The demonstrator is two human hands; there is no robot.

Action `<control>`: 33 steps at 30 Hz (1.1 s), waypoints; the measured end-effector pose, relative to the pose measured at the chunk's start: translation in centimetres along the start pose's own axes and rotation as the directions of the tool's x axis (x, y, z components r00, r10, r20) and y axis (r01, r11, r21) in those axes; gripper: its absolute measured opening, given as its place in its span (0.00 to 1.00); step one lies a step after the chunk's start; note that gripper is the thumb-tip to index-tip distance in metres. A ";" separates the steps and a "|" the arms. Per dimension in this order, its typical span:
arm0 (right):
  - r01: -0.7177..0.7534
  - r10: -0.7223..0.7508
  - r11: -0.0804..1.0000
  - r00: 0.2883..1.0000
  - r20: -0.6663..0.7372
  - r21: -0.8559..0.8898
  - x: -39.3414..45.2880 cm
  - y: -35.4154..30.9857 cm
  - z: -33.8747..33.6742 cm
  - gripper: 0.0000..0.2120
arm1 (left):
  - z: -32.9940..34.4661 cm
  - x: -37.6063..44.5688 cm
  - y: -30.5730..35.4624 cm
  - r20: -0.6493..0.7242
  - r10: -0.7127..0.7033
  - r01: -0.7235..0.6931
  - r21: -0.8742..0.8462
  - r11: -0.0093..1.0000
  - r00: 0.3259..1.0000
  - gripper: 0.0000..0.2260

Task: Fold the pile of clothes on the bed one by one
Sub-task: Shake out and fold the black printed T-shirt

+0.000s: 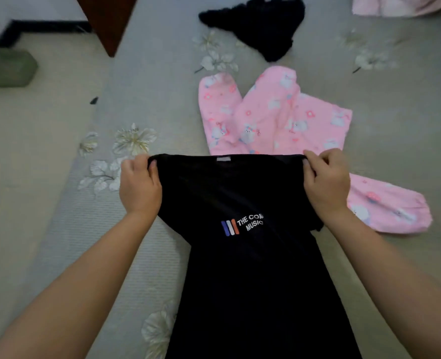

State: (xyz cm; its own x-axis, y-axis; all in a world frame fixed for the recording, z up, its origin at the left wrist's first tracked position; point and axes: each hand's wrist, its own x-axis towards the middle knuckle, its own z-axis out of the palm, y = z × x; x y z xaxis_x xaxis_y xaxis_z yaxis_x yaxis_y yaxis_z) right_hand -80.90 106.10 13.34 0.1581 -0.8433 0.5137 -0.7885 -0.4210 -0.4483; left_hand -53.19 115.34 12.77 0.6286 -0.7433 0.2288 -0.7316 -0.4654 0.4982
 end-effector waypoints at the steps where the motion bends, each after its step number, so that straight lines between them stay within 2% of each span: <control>1: 0.055 -0.055 0.998 0.998 -0.034 -0.014 -0.2 -1.6 -1.1 0.07 | -1.8 -0.2 -0.4 -0.018 0.023 -0.024 -0.007 1.000 1.000 0.10; 7: 0.186 -0.208 0.975 0.959 -0.190 -0.124 -3.3 -12.7 -7.5 0.06 | -15.1 -1.8 -5.9 -0.141 0.233 -0.237 -0.016 0.971 0.962 0.16; 13: 0.213 -0.290 0.948 0.884 -0.368 -0.236 -8.3 -25.2 -15.2 0.09 | -29.2 -4.8 -11.7 -0.246 0.395 -0.408 -0.002 0.913 0.885 0.17; 20: 0.172 -0.312 0.941 0.772 -0.554 -0.291 -11.3 -34.1 -23.1 0.10 | -40.5 -6.5 -12.0 -0.406 0.561 -0.605 0.022 0.796 0.722 0.10; 24: 0.189 -0.332 0.940 0.708 -0.623 -0.286 -11.2 -38.1 -26.0 0.09 | -44.9 -7.1 -11.2 -0.508 0.568 -0.645 0.031 0.764 0.648 0.07; 28: 0.253 -0.371 0.929 0.644 -0.670 -0.271 -11.0 -42.0 -28.2 0.08 | -48.9 -7.6 -10.2 -0.627 0.576 -0.677 0.102 0.729 0.525 0.05; 33: 0.342 -0.393 0.909 0.507 -0.767 -0.240 -12.0 -46.0 -30.6 0.07 | -52.5 -9.0 -9.9 -0.741 0.552 -0.691 0.167 0.704 0.383 0.05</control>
State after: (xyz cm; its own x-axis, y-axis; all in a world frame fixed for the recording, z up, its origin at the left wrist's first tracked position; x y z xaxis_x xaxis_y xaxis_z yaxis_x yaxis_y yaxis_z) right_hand -64.73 145.79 50.16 -0.0657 -0.0061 0.9978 -0.8050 -0.5906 -0.0566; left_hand -37.76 151.80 49.70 0.0325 -0.1850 0.9822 -0.9930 0.1053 0.0527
